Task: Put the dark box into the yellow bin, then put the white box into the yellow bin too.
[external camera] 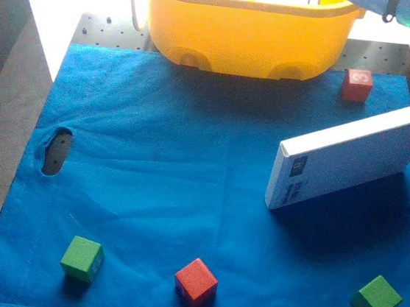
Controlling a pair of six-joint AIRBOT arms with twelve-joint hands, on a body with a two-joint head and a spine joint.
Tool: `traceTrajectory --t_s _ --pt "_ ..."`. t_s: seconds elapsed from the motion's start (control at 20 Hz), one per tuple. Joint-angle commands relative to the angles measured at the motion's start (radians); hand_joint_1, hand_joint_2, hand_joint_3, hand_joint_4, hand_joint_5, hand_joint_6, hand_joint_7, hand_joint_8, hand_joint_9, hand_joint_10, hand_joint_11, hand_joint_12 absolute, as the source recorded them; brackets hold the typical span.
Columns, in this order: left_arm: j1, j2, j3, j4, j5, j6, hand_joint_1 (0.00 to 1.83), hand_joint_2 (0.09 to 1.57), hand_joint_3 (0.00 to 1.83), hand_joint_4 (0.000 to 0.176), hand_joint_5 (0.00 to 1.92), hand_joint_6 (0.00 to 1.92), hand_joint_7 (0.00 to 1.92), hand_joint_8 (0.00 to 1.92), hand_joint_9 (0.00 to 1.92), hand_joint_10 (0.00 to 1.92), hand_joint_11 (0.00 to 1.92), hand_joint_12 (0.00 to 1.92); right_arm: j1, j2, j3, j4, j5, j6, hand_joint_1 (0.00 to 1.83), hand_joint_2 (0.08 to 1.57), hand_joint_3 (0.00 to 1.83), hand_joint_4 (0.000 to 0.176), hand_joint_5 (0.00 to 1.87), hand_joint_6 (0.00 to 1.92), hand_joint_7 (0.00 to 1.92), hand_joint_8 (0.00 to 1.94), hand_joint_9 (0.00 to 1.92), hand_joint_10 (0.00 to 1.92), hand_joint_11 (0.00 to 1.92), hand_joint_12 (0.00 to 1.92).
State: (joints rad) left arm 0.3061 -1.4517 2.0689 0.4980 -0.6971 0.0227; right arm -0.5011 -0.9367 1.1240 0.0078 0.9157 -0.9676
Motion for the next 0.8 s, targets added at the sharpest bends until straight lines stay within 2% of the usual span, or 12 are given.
traceTrajectory --t_s 0.0,0.15,0.2,0.25,0.4,0.45,0.5,0.55,0.6,0.65,0.7,0.75 --pt "-0.02 0.009 -0.005 -0.052 -0.092 -0.009 1.14 0.83 0.0 0.0 0.57 0.01 0.51 0.01 0.45 0.0 0.38 0.12 0.015 0.002 0.003 0.012 0.118 0.014 0.3 1.06 0.0 0.176 0.18 0.0 0.11 0.02 0.18 0.0 0.13 0.02" --pt "-0.021 0.037 -0.03 -0.048 -0.084 -0.009 1.21 0.86 0.01 0.0 0.5 0.0 0.45 0.0 0.37 0.0 0.3 0.09 0.001 0.012 -0.003 0.012 0.118 0.039 0.34 0.99 0.0 0.176 0.17 0.0 0.28 0.01 0.16 0.0 0.08 0.0" --pt "-0.021 0.046 -0.038 -0.047 -0.081 -0.009 1.23 0.86 0.01 0.0 0.49 0.0 0.42 0.0 0.34 0.0 0.29 0.08 -0.005 0.018 -0.008 0.012 0.118 0.041 0.32 0.96 0.0 0.166 0.17 0.0 0.29 0.02 0.17 0.0 0.09 0.01" --pt "-0.021 0.054 -0.048 -0.045 -0.078 -0.009 1.18 0.84 0.0 0.0 0.49 0.0 0.43 0.0 0.34 0.0 0.31 0.09 -0.01 0.025 -0.015 0.012 0.118 0.041 0.31 0.94 0.0 0.157 0.16 0.0 0.28 0.01 0.17 0.0 0.1 0.01" --pt "-0.015 0.083 -0.079 -0.045 -0.076 -0.004 1.2 0.79 0.0 0.0 0.48 0.0 0.43 0.0 0.37 0.01 0.33 0.09 -0.038 0.053 -0.046 0.028 0.119 0.041 0.37 0.9 0.0 0.102 0.11 0.0 0.25 0.0 0.18 0.01 0.1 0.01" --pt "-0.013 0.095 -0.091 -0.045 -0.076 0.002 1.2 0.79 0.0 0.015 0.47 0.0 0.42 0.0 0.38 0.02 0.33 0.09 -0.055 0.06 -0.055 0.035 0.126 0.041 0.37 0.88 0.0 0.106 0.11 0.0 0.24 0.0 0.18 0.0 0.1 0.01" --pt "-0.011 0.104 -0.101 -0.046 -0.078 0.007 1.16 0.78 0.0 0.041 0.45 0.0 0.4 0.0 0.37 0.01 0.33 0.08 -0.072 0.067 -0.064 0.044 0.128 0.041 0.37 0.86 0.0 0.114 0.12 0.0 0.24 0.0 0.17 0.0 0.1 0.01" --pt "-0.01 0.115 -0.114 -0.05 -0.076 0.018 1.16 0.79 0.0 0.05 0.43 0.0 0.38 0.0 0.35 0.0 0.31 0.08 -0.085 0.075 -0.072 0.049 0.129 0.041 0.37 0.85 0.0 0.136 0.11 0.0 0.23 0.0 0.15 0.0 0.08 0.0" --pt "-0.009 0.129 -0.131 -0.052 -0.07 0.034 1.12 0.78 0.0 0.064 0.41 0.0 0.36 0.0 0.32 0.0 0.29 0.07 -0.103 0.082 -0.08 0.051 0.128 0.041 0.38 0.86 0.0 0.146 0.11 0.0 0.21 0.0 0.15 0.0 0.08 0.0" --pt "-0.007 0.143 -0.145 -0.052 -0.061 0.042 1.11 0.78 0.0 0.1 0.37 0.0 0.35 0.0 0.31 0.0 0.29 0.06 -0.117 0.086 -0.087 0.052 0.128 0.041 0.39 0.87 0.0 0.138 0.12 0.0 0.2 0.0 0.15 0.0 0.09 0.01" --pt "-0.005 0.152 -0.153 -0.053 -0.056 0.05 1.1 0.76 0.0 0.153 0.3 0.0 0.34 0.0 0.32 0.0 0.3 0.07 -0.125 0.087 -0.091 0.052 0.128 0.041 0.42 0.88 0.0 0.13 0.1 0.0 0.17 0.0 0.12 0.0 0.07 0.0" --pt "0.001 0.162 -0.161 -0.061 -0.055 0.054 1.1 0.76 0.0 0.171 0.26 0.0 0.34 0.0 0.33 0.01 0.3 0.07 -0.137 0.086 -0.095 0.052 0.127 0.041 0.43 0.88 0.0 0.127 0.11 0.0 0.17 0.0 0.12 0.0 0.07 0.0"
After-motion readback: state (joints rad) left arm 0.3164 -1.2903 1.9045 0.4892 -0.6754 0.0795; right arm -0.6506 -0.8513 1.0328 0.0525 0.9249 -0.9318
